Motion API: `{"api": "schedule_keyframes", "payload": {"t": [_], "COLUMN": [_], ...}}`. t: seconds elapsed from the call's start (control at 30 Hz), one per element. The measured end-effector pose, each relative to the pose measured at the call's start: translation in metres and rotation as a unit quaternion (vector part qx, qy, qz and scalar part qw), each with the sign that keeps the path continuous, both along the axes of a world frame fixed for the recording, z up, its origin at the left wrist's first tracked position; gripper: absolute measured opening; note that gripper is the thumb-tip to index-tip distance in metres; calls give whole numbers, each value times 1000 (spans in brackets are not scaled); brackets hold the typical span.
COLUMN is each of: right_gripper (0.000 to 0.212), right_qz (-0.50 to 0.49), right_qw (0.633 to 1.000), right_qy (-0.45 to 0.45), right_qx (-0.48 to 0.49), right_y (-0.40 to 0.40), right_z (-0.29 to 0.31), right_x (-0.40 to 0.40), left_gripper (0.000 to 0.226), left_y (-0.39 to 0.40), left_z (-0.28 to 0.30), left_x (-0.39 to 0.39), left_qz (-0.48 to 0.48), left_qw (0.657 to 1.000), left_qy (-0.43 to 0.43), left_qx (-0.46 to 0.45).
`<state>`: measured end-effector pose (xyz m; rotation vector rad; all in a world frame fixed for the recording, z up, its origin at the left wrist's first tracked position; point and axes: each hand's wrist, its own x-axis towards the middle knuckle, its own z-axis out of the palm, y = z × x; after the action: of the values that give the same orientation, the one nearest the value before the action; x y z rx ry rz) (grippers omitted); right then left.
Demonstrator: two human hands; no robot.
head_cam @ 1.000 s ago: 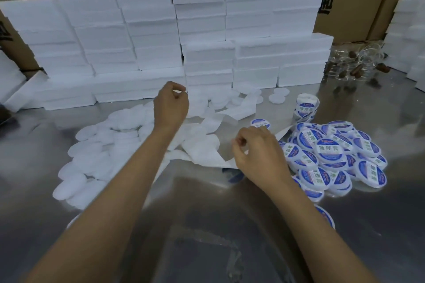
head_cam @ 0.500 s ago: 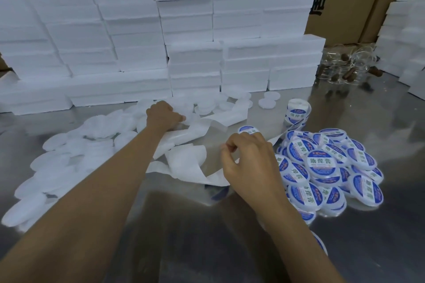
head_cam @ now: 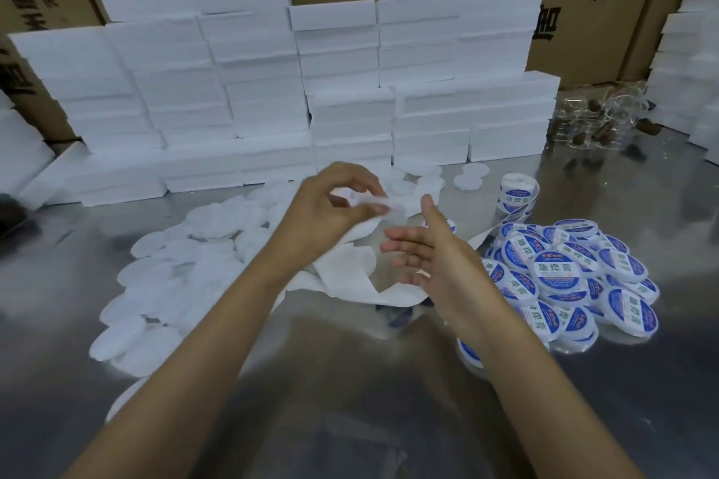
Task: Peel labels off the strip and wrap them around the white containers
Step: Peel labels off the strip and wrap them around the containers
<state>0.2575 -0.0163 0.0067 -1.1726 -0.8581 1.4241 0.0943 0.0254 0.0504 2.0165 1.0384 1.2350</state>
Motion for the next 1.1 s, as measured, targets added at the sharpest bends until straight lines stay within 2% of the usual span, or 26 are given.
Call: {"api": "schedule_keyframes", "payload": {"t": [0.1, 0.17, 0.27, 0.4, 0.5, 0.53, 0.63, 0.67, 0.7, 0.73, 0.8, 0.9, 1.1], "right_gripper": [31, 21, 23, 30, 20, 13, 38, 38, 32, 22, 11, 17, 15], "right_qz": [9, 8, 23, 33, -11, 16, 201, 215, 200, 170, 134, 131, 127], "right_qw": [997, 995, 994, 975, 920, 891, 776, 745, 734, 742, 797, 883, 933], "right_qy": [77, 82, -17, -166, -342, -408, -578, -613, -629, -627, -565, -424, -293], "right_qx": [25, 54, 109, 146, 193, 197, 155, 152, 158, 164, 165, 153, 167], "right_y": [-7, -9, -13, -17, -14, -15, -17, -16, -15, -13, -12, -12, -12], "right_z": [-3, -3, -1, 1, 0, 0, -8, -11, -13, -15, -14, -13, -11], "right_x": [1, 2, 1, -3, 4, 9, 21, 22, 22, 22, 20, 18, 13], "left_gripper": [22, 34, 46, 37, 39, 39, 41, 43, 45, 47, 51, 54, 53], "left_y": [-31, -41, -51, -57, -54, -53, -53, -54, -54, -54, -53, -54, -54], "left_z": [-9, -14, -24, -38, -41, -41, -47, -50, -53, -55, -58, -60, -64], "left_x": [-2, -8, -7, 5, -2, -6, -16, -18, -19, -19, -20, -19, -23], "left_qz": [-30, -71, -109, -59, -37, -31, 0, 13, 27, 38, 54, 43, 15], "left_qw": [999, 995, 971, 976, 975, 974, 983, 987, 990, 991, 994, 995, 995], "left_qy": [24, -11, -124, -163, -185, -189, -144, -119, -99, -84, -58, -41, -24], "left_qx": [-9, -73, -170, -129, -118, -122, -111, -104, -98, -93, -81, -84, -95]}}
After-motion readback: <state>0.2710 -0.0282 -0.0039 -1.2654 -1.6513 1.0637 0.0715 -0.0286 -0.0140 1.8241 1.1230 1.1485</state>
